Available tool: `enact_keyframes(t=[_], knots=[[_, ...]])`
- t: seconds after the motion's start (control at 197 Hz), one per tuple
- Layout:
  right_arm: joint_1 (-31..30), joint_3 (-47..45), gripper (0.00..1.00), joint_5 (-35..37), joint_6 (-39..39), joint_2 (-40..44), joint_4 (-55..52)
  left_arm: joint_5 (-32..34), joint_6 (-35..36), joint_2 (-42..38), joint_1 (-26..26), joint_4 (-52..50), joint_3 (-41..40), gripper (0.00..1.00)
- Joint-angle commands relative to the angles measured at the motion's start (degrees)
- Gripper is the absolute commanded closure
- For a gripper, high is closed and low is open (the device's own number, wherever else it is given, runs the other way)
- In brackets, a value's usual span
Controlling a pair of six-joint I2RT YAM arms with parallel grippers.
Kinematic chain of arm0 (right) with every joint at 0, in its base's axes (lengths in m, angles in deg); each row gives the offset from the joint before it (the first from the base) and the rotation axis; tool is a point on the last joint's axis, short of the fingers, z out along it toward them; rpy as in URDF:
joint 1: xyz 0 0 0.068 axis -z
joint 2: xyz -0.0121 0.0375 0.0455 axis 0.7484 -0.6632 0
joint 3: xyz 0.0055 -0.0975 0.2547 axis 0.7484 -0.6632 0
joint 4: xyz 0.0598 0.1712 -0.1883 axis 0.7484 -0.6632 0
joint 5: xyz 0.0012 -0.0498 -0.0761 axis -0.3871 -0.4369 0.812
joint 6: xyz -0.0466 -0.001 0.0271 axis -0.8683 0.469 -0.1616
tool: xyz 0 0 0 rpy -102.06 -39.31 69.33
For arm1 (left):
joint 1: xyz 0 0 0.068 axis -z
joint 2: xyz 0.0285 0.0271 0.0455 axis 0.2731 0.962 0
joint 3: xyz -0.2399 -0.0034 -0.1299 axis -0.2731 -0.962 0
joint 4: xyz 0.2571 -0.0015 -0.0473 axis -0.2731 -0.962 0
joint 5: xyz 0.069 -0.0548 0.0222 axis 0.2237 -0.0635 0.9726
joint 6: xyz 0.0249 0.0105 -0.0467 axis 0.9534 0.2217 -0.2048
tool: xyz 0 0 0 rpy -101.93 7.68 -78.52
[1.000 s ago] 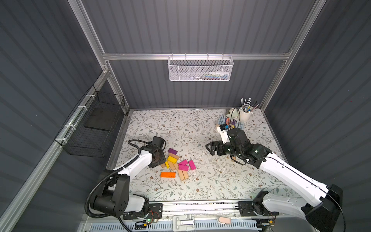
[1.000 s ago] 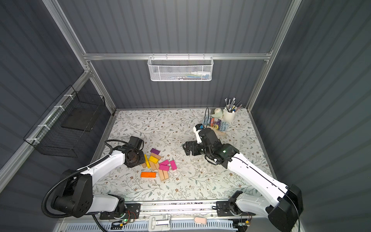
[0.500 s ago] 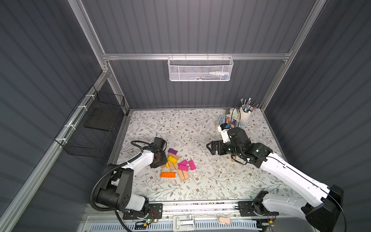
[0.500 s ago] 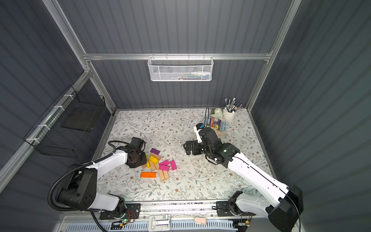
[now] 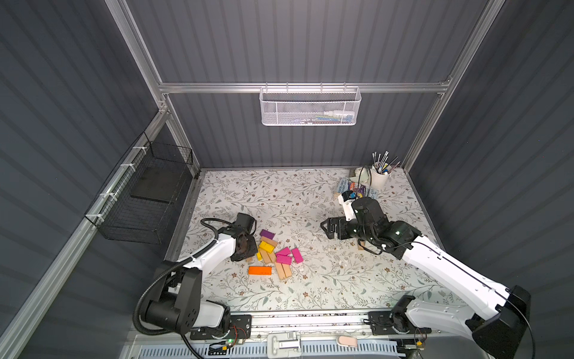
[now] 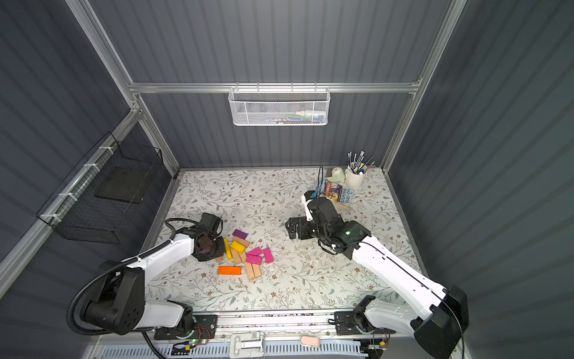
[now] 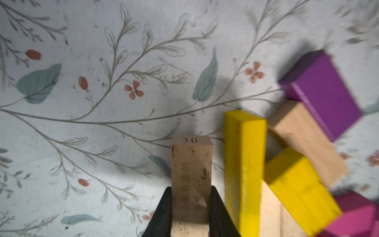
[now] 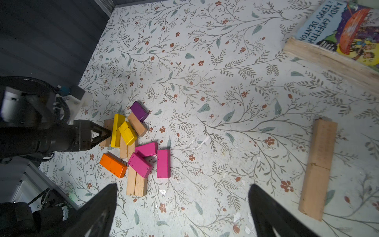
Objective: Assemble the letter k with building blocks
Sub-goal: Pick up the building block from the center of the board, then place the building block at the center of the board.
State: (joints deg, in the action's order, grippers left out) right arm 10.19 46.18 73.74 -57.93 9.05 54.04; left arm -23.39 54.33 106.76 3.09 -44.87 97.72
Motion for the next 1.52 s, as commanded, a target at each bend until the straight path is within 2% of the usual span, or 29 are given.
enact_keyframes(t=[0.0,0.071,0.233,0.457,0.665,0.807,0.903,0.969,1.218,1.385,1.517], knots=[[3.3,-1.2,0.01,0.8,1.3,2.6,1.9,-2.7,-0.9,-4.0,3.8,-1.0,6.4,0.8],[5.8,-2.3,0.01,-0.4,1.9,4.0,2.5,-0.4,-2.4,-2.5,10.1,-0.7,10.6,0.81],[12.7,-4.7,0.01,-0.5,2.5,7.3,1.9,0.0,-6.5,7.6,22.3,5.5,17.5,0.81],[23.2,-7.3,0.01,-3.0,1.9,12.3,-0.7,2.2,-7.6,25.1,31.3,10.4,29.7,0.81],[26.3,-8.5,0.01,-5.1,1.2,13.6,-2.4,1.9,-8.4,37.3,34.6,10.6,39.8,0.81],[26.8,-8.4,0.01,-5.7,0.8,13.1,-3.1,1.2,-9.4,42.8,36.0,11.2,43.4,0.81],[27.1,-8.5,0.01,-6.2,0.7,13.0,-3.3,1.0,-9.8,45.0,36.2,11.3,44.9,0.77],[27.3,-8.7,0.01,-6.6,0.7,13.1,-3.3,0.4,-9.8,46.2,36.2,11.5,45.6,0.7],[27.9,-8.9,0.01,-7.3,0.7,13.5,-4.0,0.2,-9.9,46.8,36.3,11.9,46.0,0.57],[27.8,-8.6,0.01,-8.2,1.3,13.6,-4.2,0.4,-9.4,44.5,36.2,11.9,45.3,0.56],[27.9,-7.9,0.02,-9.6,1.8,12.1,-5.2,2.1,-6.4,37.7,36.1,13.8,41.1,0.56]])
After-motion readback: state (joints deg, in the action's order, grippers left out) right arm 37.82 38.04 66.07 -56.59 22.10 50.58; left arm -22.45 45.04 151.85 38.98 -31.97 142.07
